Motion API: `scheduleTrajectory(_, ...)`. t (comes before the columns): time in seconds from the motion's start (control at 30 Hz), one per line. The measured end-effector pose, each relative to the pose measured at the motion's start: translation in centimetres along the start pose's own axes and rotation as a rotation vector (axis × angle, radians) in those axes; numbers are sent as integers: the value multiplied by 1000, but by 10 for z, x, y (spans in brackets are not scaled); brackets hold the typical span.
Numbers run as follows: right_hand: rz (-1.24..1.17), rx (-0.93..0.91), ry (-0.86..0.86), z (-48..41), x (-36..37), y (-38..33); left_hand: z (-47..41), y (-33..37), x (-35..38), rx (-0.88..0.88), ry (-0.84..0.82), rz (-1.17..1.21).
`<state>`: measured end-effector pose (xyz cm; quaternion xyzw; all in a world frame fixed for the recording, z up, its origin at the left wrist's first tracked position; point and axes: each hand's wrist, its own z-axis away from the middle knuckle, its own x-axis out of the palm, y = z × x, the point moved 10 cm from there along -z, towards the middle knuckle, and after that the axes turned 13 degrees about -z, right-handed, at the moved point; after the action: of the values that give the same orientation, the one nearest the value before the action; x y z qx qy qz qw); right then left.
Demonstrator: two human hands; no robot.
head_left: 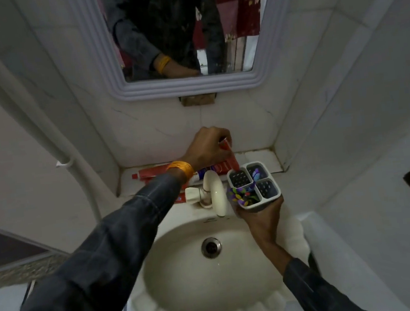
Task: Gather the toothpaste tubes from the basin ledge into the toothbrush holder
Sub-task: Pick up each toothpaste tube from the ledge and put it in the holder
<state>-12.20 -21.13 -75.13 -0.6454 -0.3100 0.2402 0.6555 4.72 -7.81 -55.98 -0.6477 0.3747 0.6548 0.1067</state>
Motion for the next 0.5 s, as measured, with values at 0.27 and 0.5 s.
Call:
scheduleTrajectory(0.27, -5, 8, -2, -3, -2, 6, -6, 28, 65, 129, -233, -306)
scheduleTrajectory(0.5, 19, -21, -15, -3, 0, 3, -20, 29, 88, 138, -291, -361)
